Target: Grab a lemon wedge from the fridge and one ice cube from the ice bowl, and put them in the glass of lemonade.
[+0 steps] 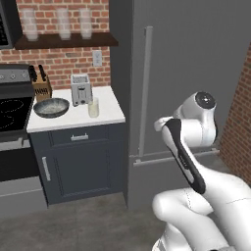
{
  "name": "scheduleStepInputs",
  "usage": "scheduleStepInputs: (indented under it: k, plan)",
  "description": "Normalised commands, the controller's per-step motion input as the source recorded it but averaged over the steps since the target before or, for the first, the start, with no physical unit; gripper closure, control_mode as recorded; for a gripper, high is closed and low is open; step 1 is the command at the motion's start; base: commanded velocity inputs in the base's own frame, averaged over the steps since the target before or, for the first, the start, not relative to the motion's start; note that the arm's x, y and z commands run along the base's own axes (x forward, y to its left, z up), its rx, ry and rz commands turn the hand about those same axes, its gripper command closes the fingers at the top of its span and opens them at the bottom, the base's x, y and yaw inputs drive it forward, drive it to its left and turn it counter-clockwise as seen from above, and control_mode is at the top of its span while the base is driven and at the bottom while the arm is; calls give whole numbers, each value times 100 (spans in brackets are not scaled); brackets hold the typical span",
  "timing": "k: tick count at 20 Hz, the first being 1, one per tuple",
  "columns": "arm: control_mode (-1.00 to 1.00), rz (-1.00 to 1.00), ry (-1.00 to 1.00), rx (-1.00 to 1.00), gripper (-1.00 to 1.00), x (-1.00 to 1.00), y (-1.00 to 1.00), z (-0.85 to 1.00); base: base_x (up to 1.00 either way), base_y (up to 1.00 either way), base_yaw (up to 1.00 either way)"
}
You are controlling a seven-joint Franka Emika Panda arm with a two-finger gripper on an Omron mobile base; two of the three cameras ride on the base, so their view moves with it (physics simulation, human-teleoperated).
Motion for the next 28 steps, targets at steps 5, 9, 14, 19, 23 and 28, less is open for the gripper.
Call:
scheduleStepInputs:
  k: [5,9,14,19,23,28]
  plan:
    - [-100,-6,0,4,-100,99,-4,37,0,0,0]
    - [-100,-2,0,4,-100,84,0,48,0,0,0]
    - [-100,-5,0,2,-100,65,0,48,0,0,0]
    - [-100,-5,0,0,-100,57,0,21,0,0,0]
    - [-100,-3,-1,0,-100,36,0,0,0,0,0]
    - [-100,-1,-11,0,-100,1,0,-25,0,0,0]
